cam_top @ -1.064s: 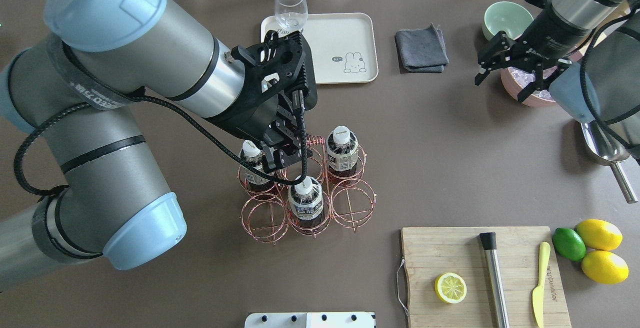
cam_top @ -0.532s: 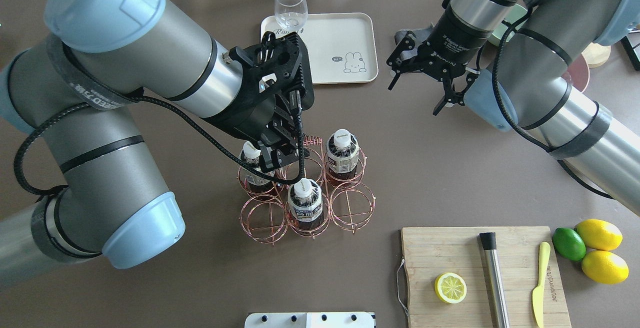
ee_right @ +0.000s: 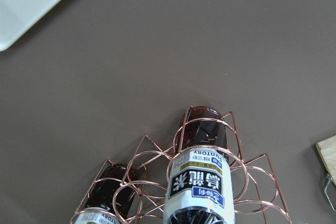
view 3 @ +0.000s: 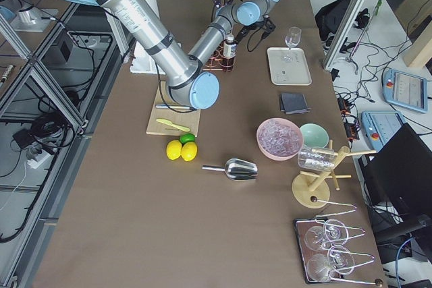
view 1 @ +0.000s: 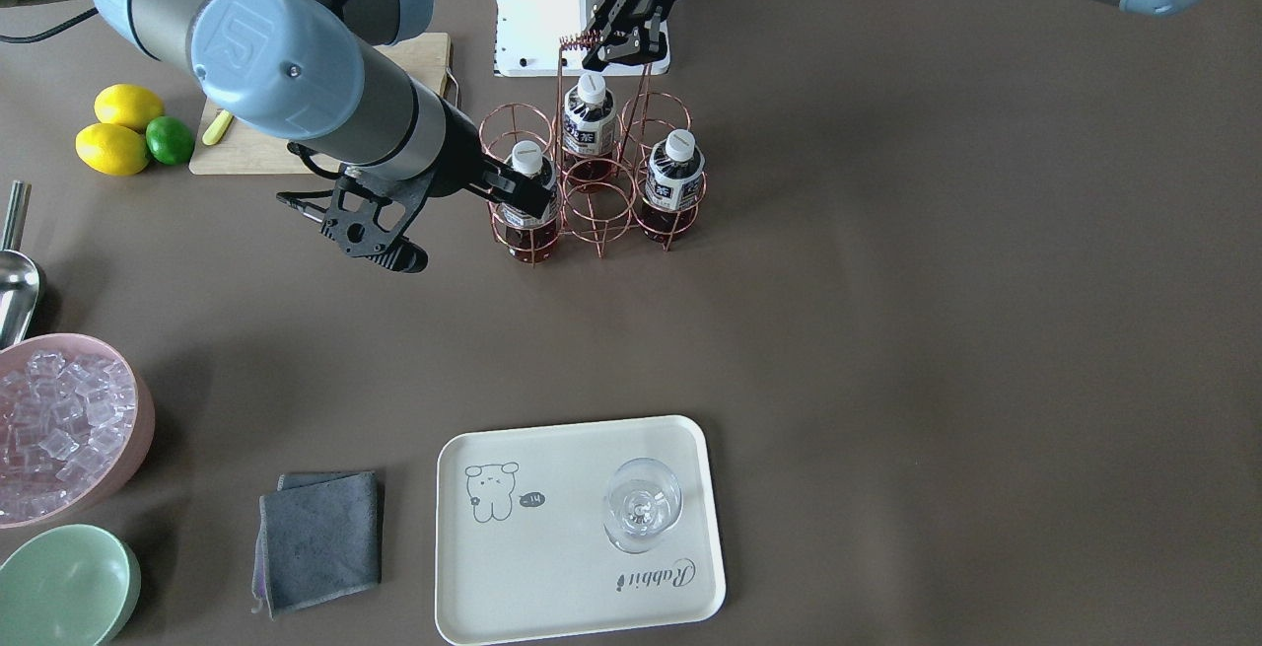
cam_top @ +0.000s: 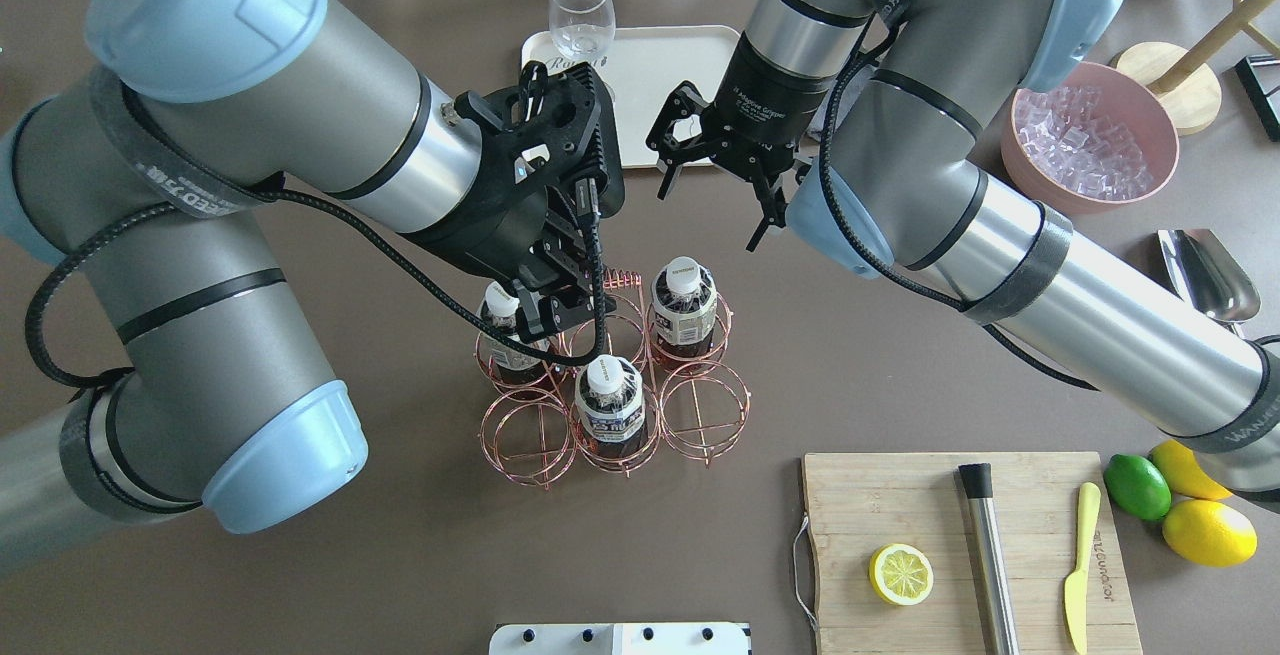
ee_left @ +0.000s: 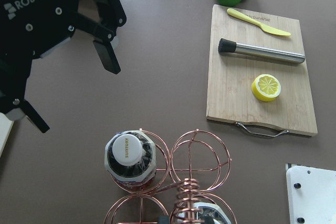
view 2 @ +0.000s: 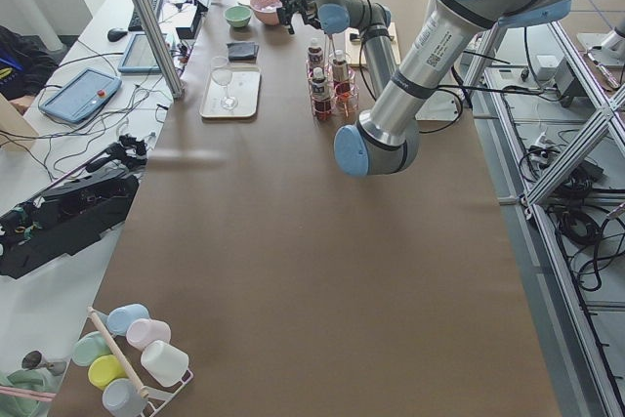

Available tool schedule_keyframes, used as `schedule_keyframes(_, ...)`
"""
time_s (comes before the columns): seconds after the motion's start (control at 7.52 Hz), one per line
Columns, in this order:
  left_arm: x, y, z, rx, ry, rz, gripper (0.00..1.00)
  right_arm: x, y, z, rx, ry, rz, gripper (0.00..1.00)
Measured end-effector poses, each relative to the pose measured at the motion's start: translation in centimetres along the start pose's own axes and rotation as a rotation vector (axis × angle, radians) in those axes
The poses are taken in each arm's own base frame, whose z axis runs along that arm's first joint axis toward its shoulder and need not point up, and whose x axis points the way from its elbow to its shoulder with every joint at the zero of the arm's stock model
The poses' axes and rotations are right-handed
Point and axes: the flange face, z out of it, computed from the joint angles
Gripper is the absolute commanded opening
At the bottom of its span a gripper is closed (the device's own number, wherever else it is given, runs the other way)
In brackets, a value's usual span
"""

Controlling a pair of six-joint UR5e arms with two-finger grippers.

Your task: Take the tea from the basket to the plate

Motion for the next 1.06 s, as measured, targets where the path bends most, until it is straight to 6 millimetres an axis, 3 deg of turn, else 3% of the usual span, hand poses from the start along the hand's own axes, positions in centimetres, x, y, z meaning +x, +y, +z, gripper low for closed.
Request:
schedule_keyframes(0.53,0.0,0.1,0.0,-0.002,0.001,-0.001,0.00,-1.6,2.6,3.3,-0.023,0.035,-0.031,0.83)
schedule_keyframes(0.8,0.0,0.1,0.0,0.000,0.001,0.000,0.00,-1.6,3.3,3.9,-0.035,0.042,-0.038,0.61)
schedule_keyframes(0.93,0.0,0.1,-0.1,0.001,0.001,0.000,0.00,-1.6,3.4,4.1,-0.038,0.045,-0.039,0.46)
schedule_keyframes(1.06,0.0,0.1,-0.1,0.001,0.001,0.001,0.00,-1.6,3.4,4.1,-0.041,0.046,-0.039,0.23)
